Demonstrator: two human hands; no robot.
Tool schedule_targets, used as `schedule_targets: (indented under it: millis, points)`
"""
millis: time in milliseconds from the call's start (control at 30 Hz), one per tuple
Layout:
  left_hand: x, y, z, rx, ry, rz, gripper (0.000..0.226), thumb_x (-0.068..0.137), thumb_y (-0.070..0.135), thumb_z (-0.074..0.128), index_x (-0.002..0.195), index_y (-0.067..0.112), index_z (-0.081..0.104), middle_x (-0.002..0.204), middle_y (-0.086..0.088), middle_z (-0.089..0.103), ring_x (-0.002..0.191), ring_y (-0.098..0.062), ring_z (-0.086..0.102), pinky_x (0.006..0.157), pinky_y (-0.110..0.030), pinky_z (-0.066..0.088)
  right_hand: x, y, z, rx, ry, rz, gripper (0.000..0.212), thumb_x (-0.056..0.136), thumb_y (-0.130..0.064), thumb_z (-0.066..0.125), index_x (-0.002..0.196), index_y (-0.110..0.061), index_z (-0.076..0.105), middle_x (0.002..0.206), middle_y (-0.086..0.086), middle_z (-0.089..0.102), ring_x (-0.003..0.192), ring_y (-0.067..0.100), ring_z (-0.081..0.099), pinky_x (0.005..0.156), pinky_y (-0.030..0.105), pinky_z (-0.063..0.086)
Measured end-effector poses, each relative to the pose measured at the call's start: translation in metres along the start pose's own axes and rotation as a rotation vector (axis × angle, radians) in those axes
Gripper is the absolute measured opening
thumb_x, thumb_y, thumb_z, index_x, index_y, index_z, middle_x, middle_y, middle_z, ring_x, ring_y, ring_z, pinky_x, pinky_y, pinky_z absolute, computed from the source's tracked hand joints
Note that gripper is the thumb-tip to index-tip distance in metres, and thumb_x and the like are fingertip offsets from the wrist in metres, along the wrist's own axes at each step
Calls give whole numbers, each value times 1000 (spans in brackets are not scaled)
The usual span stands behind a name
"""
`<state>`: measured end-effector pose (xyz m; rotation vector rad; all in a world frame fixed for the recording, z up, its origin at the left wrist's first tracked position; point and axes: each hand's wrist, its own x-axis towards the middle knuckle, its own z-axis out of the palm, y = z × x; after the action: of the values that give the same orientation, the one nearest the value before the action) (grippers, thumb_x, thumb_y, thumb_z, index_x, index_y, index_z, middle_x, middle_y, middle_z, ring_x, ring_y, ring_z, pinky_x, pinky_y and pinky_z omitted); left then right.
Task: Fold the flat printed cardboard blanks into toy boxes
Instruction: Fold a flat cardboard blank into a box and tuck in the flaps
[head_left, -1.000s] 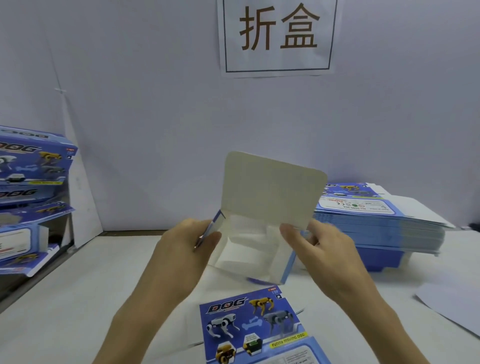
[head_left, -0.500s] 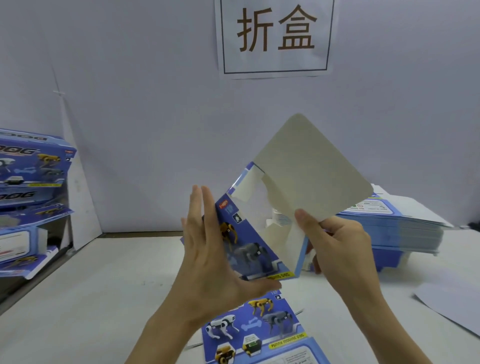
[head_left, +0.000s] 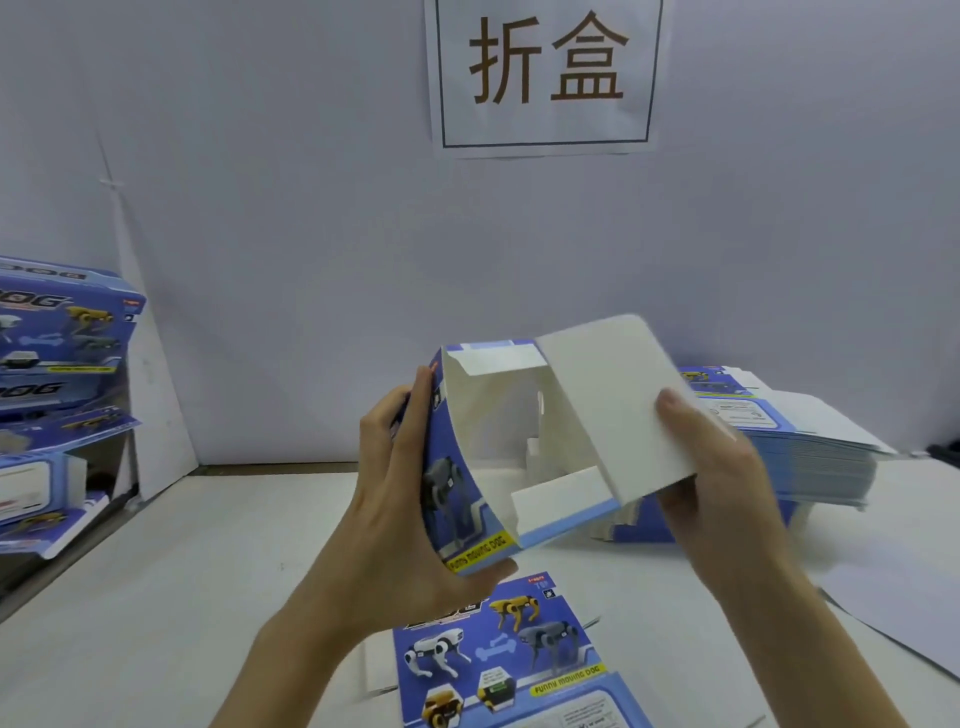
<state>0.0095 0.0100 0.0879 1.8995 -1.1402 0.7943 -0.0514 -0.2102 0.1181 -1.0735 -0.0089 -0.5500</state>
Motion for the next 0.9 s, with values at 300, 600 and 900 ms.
schedule_targets:
  millis: [300,600,900]
  points:
    - [1,1,-14,-4,-34,-32,130,59,61,79,153,22,-1,149,-8,16,140,-6,26,100,-16,42,2,26,7,19,-123,577,25,73,-28,68,87,-8,75,72,6,67,53,13,58,39,20,46]
    - [-1,5,-19,97,-103,-82,118,55,63,74,151,39,10,147,12,22,135,-10,31,102,-15,35,7,14,-5,-295,120,-230,29,92,-20,61,108,-43,68,103,-16,72,86,4,64,75,32,55]
    - [-1,7,-14,300,-121,-74,118,56,61,78,150,38,10,149,4,19,133,-24,33,101,-47,47,6,5,-2,1,-74,-33,25,84,-43,56,101,-40,75,101,-12,74,84,4,67,62,25,56]
